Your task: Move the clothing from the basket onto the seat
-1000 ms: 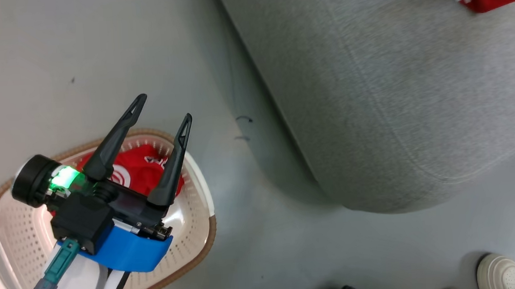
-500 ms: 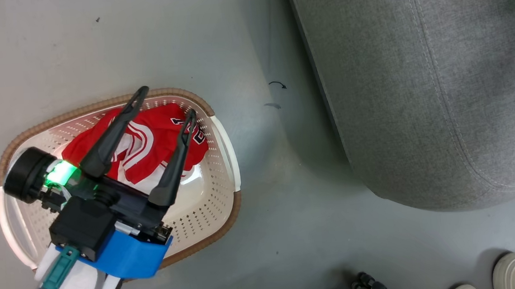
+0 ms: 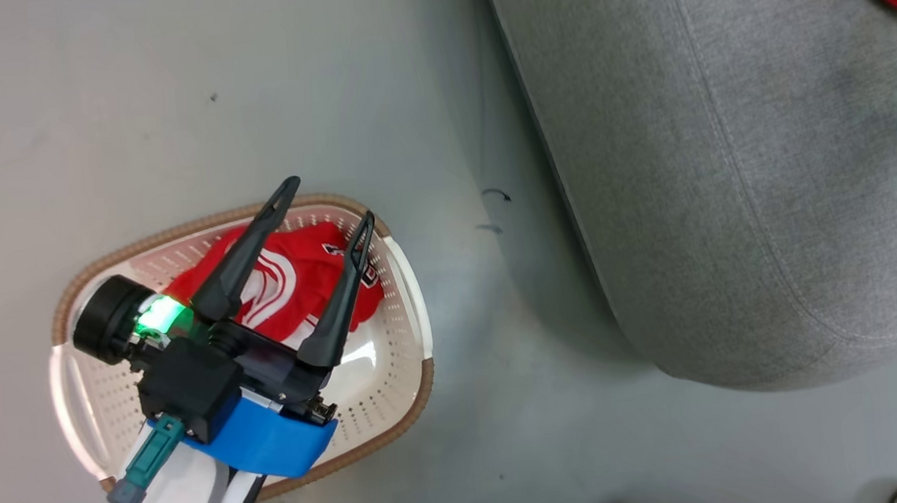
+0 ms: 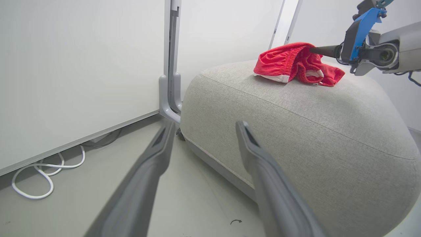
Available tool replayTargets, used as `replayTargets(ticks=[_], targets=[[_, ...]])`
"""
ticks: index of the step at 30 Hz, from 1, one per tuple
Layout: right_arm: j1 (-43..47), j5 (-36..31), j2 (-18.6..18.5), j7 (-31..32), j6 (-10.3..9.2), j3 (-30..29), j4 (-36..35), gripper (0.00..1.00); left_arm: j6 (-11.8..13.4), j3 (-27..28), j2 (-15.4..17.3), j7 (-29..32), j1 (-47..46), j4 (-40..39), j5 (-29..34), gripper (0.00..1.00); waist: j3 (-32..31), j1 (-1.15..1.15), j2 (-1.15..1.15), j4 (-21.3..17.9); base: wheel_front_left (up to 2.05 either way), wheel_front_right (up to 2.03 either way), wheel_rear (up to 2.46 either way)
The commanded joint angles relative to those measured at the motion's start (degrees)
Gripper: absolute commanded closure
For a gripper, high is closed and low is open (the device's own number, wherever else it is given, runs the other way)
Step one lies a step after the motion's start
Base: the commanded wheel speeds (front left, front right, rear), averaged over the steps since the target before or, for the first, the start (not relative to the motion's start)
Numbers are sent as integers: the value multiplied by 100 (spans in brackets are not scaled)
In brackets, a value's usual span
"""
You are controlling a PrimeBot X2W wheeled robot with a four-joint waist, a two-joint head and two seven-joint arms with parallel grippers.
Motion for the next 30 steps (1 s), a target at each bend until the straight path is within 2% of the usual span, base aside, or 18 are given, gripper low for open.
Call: replayTargets(ticks=[1,5,10,20,22,30], targets=[[192,-50,-16,-38,1,87,-36,0,-2,-11,-58,-55,-26,103,-44,0,-294,0,0,136,0,0,0],[598,33,23,-39,1,376,-294,0,16,23,-270,-116,87,485,-155,0,-769,0,0,288,0,0,0],[1337,323,87,-39,1,889,-955,0,25,127,-609,-138,225,882,-240,0,-1432,0,0,511,0,0,0],[2826,893,242,-20,1,1877,-1949,0,14,815,-1135,-142,941,1347,-261,0,-2557,0,0,729,0,0,0],[2971,914,267,-1,1,1949,-2047,0,7,886,-1174,-142,1006,1378,-256,0,-2649,0,0,752,0,0,0],[4181,809,583,339,1,2244,-3185,0,-32,1472,-1433,-143,1488,1599,-144,0,-3245,0,0,959,0,0,0]])
